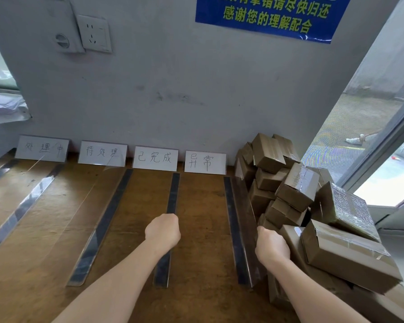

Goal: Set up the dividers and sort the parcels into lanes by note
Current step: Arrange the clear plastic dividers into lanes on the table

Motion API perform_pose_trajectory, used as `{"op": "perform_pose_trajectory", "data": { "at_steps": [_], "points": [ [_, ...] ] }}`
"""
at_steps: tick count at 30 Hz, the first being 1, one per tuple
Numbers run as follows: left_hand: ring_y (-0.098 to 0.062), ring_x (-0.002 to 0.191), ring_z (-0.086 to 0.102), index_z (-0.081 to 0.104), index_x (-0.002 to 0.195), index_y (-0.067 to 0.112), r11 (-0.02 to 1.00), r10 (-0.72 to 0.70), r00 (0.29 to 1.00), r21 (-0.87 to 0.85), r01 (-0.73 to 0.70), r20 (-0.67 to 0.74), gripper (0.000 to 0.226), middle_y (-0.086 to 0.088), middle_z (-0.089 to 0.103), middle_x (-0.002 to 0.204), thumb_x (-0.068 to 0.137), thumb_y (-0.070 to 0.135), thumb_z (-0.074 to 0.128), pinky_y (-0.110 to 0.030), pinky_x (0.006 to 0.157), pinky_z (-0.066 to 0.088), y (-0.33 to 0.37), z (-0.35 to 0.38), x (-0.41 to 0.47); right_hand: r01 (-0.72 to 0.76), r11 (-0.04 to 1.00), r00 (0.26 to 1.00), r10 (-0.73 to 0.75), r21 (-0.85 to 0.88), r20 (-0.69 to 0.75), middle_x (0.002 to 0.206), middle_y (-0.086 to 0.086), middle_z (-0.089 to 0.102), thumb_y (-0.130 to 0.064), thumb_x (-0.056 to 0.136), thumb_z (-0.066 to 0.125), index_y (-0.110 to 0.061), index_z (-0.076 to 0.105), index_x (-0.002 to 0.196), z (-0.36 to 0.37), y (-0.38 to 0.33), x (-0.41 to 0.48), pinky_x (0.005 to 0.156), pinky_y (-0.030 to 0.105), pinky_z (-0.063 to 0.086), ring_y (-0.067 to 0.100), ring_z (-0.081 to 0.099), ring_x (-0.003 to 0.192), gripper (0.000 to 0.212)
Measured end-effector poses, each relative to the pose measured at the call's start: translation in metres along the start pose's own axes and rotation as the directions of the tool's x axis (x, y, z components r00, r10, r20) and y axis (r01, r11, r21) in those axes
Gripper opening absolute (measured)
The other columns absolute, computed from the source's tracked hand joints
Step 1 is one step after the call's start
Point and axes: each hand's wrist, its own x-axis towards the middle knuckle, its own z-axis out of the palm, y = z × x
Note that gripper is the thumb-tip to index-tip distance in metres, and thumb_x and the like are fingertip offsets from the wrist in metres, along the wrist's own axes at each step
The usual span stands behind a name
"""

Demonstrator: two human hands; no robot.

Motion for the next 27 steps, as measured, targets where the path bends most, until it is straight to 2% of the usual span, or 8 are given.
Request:
{"op": "perform_pose_trajectory", "data": {
  "at_steps": [3, 8, 13, 17, 23, 27],
  "points": [
    [-0.011, 0.069, 0.058, 0.056, 0.075, 0.019, 1.0, 0.004, 1.0, -0.001, -0.004, 0.0, 0.025, 0.005, 0.055, 0.075, 0.095, 0.005, 0.048, -0.024, 0.061, 0.048, -0.0014, 0.0022, 0.001, -0.001, 1.0, 1.0, 0.001, 0.002, 0.007, 0.107, 0.003, 0.067, -0.006, 0.097, 0.05, -0.019, 0.054, 0.126, 0.0, -0.0017, -0.0008, 0.074, 0.031, 0.058, 0.02, 0.066, 0.09, 0.032],
    [-0.013, 0.076, 0.061, 0.058, 0.08, 0.02, 1.0, 0.012, 1.0, 0.011, -0.012, -0.006, 0.02, 0.005, 0.058, 0.079, 0.095, 0.009, 0.048, -0.025, 0.066, 0.052, -0.0012, 0.0046, 0.0024, -0.001, 1.0, 1.0, 0.001, -0.014, 0.012, 0.101, 0.002, 0.066, -0.007, 0.096, 0.051, -0.018, 0.053, 0.121, 0.0001, 0.0004, -0.0009, 0.073, 0.032, 0.058, 0.018, 0.062, 0.082, 0.027],
    [-0.012, 0.075, 0.061, 0.057, 0.079, 0.021, 1.0, 0.011, 1.0, 0.023, -0.01, -0.024, 0.021, 0.005, 0.059, 0.079, 0.096, 0.014, 0.048, -0.024, 0.062, 0.049, -0.0008, 0.0066, 0.0037, 0.009, 1.0, 1.0, -0.009, -0.009, 0.004, 0.098, 0.0, 0.066, -0.012, 0.095, 0.057, -0.021, 0.052, 0.122, -0.0004, 0.0003, -0.0027, 0.072, 0.032, 0.059, 0.018, 0.065, 0.086, 0.029],
    [-0.01, 0.069, 0.056, 0.052, 0.074, 0.023, 0.998, 0.022, 0.999, 0.053, -0.02, -0.041, 0.025, 0.008, 0.053, 0.073, 0.097, 0.015, 0.047, -0.023, 0.057, 0.042, 0.0009, 0.0077, 0.0034, 0.021, 1.0, 1.0, -0.021, -0.018, -0.002, 0.104, 0.0, 0.068, -0.02, 0.095, 0.059, -0.021, 0.05, 0.129, -0.0017, 0.0004, -0.003, 0.074, 0.031, 0.058, 0.018, 0.066, 0.091, 0.035],
    [-0.009, 0.065, 0.051, 0.054, 0.079, 0.023, 0.995, 0.036, 0.998, 0.095, -0.03, -0.06, 0.021, 0.01, 0.049, 0.071, 0.098, 0.018, 0.047, -0.021, 0.053, 0.037, 0.0017, 0.0103, 0.0032, 0.036, 0.999, 0.998, -0.038, -0.04, -0.059, 0.118, 0.001, 0.063, -0.029, 0.096, 0.059, -0.019, 0.046, 0.136, -0.0031, -0.0019, -0.0043, 0.068, 0.024, 0.048, 0.018, 0.064, 0.1, 0.043],
    [-0.012, 0.071, 0.051, 0.056, 0.083, 0.021, 0.989, 0.038, 0.998, 0.142, -0.031, -0.048, 0.018, 0.009, 0.045, 0.07, 0.097, 0.016, 0.047, -0.024, 0.051, 0.034, 0.0018, 0.0079, 0.0026, 0.048, 0.996, 0.995, -0.054, -0.074, -0.078, 0.122, 0.003, 0.056, -0.032, 0.097, 0.056, -0.02, 0.049, 0.13, -0.0059, -0.004, -0.0048, 0.063, 0.025, 0.041, 0.019, 0.062, 0.102, 0.036]
  ]
}}
